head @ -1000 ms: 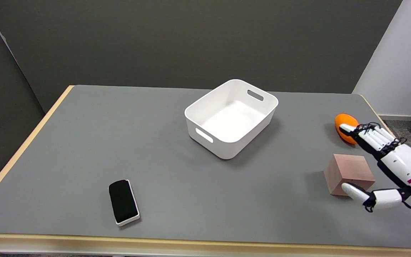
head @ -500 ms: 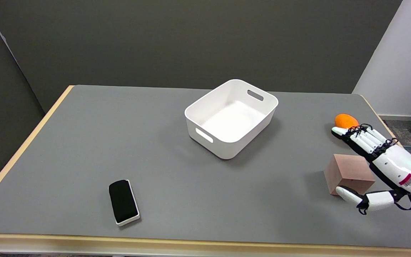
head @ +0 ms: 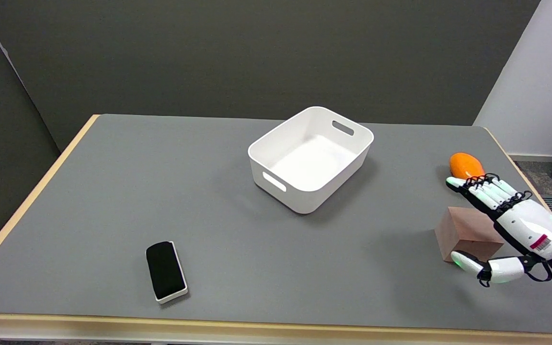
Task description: Pick up wooden cube.
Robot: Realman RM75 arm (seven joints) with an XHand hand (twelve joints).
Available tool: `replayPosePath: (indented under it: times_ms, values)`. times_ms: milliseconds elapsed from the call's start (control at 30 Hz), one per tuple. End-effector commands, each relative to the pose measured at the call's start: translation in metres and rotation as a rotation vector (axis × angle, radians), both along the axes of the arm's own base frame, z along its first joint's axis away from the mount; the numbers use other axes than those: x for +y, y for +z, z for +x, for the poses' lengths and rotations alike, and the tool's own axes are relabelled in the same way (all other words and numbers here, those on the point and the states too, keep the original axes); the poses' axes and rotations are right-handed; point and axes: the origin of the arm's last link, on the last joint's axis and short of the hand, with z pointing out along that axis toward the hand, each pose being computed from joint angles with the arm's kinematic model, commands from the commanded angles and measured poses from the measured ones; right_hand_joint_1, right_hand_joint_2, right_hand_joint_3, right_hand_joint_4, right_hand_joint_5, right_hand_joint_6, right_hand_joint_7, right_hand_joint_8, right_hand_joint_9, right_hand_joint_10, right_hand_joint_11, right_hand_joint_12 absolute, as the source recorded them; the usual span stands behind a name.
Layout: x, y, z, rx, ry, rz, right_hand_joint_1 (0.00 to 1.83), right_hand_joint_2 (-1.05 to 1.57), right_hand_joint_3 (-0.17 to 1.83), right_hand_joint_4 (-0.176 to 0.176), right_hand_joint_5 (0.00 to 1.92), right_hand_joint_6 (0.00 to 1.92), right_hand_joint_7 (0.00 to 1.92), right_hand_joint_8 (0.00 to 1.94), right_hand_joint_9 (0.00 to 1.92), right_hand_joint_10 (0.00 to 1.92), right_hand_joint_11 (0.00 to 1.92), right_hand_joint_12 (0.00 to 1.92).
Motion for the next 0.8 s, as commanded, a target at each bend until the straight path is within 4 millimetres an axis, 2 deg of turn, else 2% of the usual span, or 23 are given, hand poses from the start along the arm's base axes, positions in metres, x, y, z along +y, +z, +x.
replayPosePath:
  times_ms: [33, 800]
  values:
    - [-0.01, 0.004, -0.016, 0.001, -0.044, -0.013, 0.42, 0.49, 0.9, 0.0, 0.04, 0.21, 0.14, 0.36, 0.11, 0.68, 0.0, 1.04]
    - [-0.025, 0.004, -0.024, -0.012, -0.051, -0.022, 0.42, 0.51, 0.92, -0.013, 0.06, 0.27, 0.18, 0.38, 0.13, 0.7, 0.0, 1.04]
